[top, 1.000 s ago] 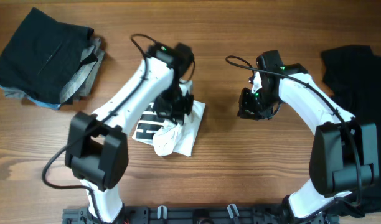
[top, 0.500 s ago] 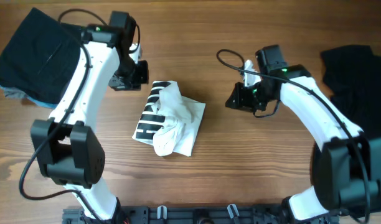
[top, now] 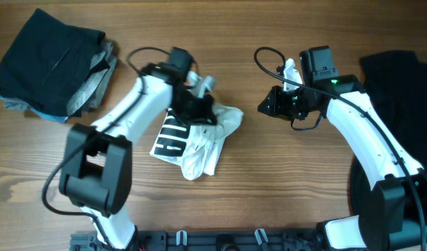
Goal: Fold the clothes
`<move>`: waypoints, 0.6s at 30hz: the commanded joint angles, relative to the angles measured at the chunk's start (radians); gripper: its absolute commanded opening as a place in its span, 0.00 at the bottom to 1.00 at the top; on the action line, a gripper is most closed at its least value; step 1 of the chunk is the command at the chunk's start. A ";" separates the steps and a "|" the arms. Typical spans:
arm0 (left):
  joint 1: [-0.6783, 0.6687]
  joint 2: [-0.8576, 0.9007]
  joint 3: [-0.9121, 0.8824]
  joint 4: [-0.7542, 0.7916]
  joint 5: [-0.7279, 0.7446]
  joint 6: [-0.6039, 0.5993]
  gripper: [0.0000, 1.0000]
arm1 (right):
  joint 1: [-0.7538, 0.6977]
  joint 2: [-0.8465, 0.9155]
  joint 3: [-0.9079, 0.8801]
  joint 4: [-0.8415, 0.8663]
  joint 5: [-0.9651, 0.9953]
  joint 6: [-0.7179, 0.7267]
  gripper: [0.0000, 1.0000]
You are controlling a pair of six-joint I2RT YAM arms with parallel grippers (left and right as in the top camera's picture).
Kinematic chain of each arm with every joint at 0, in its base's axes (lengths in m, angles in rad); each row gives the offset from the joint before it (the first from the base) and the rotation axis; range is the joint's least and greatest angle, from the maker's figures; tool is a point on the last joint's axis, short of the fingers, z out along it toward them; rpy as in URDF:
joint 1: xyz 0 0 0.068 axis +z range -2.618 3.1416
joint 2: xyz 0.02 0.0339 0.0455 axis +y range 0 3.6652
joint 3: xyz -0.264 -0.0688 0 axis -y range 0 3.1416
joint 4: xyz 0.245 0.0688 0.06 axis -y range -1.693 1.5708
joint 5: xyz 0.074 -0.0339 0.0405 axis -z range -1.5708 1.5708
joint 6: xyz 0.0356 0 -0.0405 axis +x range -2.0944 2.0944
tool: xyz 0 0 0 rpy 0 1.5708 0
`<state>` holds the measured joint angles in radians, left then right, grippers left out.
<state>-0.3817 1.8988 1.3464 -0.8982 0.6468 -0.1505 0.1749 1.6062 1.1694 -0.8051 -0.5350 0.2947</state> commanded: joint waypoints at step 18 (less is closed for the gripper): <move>0.396 -0.231 0.138 -0.371 -0.309 0.050 0.10 | 0.379 0.048 0.010 0.170 -0.076 -0.027 0.24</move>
<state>-0.0814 1.6886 1.4761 -1.2678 0.4141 -0.1234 0.3969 1.6070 1.1694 -0.6605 -0.6529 0.2443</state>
